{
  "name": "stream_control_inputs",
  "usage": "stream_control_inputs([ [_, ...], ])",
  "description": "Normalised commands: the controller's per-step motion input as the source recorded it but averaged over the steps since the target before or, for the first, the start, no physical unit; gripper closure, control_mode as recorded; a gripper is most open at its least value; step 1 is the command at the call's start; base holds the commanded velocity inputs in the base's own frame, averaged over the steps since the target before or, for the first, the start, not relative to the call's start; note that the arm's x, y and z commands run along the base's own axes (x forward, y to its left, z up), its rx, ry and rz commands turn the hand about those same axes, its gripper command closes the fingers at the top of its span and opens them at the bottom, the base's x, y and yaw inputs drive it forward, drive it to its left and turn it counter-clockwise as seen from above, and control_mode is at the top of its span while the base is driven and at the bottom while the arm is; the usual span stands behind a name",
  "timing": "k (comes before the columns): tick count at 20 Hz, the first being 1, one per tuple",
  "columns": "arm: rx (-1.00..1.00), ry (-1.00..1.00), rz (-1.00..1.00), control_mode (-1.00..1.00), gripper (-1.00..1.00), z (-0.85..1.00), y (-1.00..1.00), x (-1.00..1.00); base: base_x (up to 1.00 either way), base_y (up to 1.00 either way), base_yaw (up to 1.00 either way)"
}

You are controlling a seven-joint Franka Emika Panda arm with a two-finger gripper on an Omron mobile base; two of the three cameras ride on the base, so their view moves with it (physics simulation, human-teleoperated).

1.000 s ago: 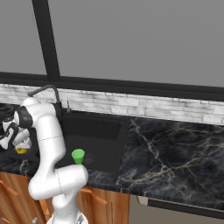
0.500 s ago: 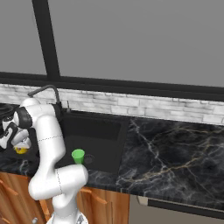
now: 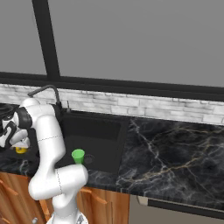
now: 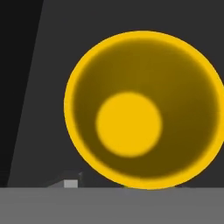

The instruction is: Move any existing items from the left basin to the right basin for drying. Then move the mug from the counter to the left basin of the sink for washing.

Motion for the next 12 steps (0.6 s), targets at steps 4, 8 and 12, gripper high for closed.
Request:
stream_control_inputs([
  [4, 0.01, 0.0, 0.0, -1.0, -1.0, 0.08, 0.0, -0.12, 0.0, 0.0, 0.0],
  [8, 0.0, 0.0, -0.01, -1.0, -1.0, 0.21, 0.0, -0.07, 0.0, 0.0, 0.0],
  [12, 0.0, 0.0, -0.03, -1.0, -1.0, 0.26, 0.0, -0.05, 0.0, 0.0, 0.0],
])
